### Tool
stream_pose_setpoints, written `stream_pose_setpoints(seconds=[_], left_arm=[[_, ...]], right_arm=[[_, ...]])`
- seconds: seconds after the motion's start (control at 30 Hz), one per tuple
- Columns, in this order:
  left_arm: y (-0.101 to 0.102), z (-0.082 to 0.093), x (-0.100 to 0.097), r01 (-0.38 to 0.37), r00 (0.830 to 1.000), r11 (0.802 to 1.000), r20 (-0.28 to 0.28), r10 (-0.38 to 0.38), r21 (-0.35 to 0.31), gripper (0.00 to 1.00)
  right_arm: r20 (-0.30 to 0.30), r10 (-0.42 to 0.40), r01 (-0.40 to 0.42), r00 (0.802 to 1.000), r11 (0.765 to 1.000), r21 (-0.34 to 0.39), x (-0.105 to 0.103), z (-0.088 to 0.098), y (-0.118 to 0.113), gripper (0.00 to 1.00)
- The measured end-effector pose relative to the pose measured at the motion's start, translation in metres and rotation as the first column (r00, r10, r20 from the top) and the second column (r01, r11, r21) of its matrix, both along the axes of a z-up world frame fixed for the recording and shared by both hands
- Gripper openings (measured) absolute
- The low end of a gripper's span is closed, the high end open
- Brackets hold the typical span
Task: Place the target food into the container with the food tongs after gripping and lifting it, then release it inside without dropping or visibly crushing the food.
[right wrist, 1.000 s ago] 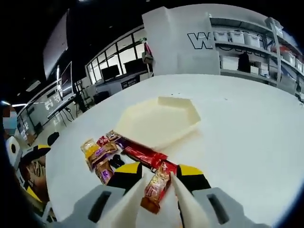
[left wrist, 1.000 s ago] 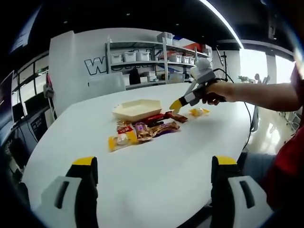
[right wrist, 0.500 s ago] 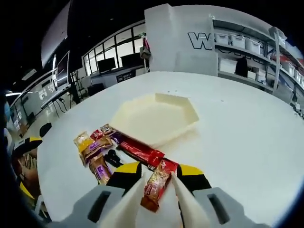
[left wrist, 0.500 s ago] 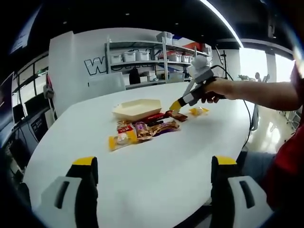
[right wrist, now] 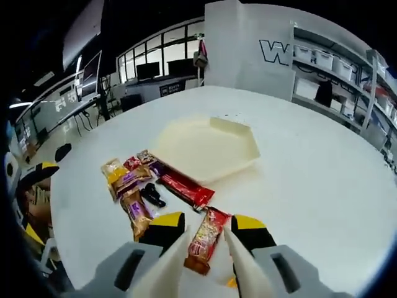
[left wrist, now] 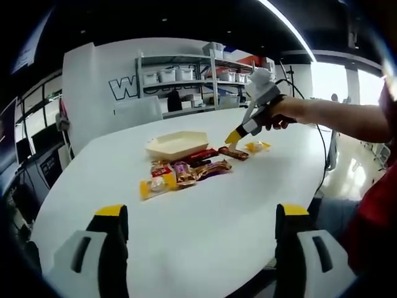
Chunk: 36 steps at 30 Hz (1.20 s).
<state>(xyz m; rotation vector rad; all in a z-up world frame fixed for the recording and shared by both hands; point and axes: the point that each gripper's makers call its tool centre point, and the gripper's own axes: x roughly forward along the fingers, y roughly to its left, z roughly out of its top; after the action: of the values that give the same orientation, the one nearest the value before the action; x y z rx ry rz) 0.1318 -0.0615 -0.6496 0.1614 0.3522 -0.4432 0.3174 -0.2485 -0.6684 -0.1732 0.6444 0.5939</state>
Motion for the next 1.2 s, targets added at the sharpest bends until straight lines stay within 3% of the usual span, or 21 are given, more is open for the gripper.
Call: stream_pose_setpoints(seconds=[0.13,0.3,0.57,1.07,1.2], left_arm=[[0.000,0.002,0.000,0.001,1.000,1.000,0.004,-0.001,0.001,0.96],[0.002,0.003,-0.001,-0.004,1.000,1.000,0.007,0.004,0.005,0.96],[0.010,0.001,-0.001,-0.018,1.000,1.000,0.005,0.018,0.000,0.96],[0.008,-0.003,-0.002,-0.016,1.000,1.000,-0.001,0.016,-0.003,0.96],[0.009,-0.003,-0.003,-0.021,1.000,1.000,0.000,0.021,-0.006,0.96]], right_arm=[[-0.025,-0.086,0.087,0.996,0.995,0.050,0.003,-0.001,0.001,0.25],[-0.047,-0.148,0.150,0.988,0.988,0.044,0.006,-0.011,-0.001,0.25],[-0.059,-0.144,0.145,0.988,0.989,0.024,0.001,-0.024,0.001,0.25],[-0.022,-0.089,0.089,0.996,0.996,-0.007,0.002,-0.022,0.001,0.20],[-0.027,-0.086,0.087,0.996,0.996,0.024,0.000,-0.015,0.000,0.20]])
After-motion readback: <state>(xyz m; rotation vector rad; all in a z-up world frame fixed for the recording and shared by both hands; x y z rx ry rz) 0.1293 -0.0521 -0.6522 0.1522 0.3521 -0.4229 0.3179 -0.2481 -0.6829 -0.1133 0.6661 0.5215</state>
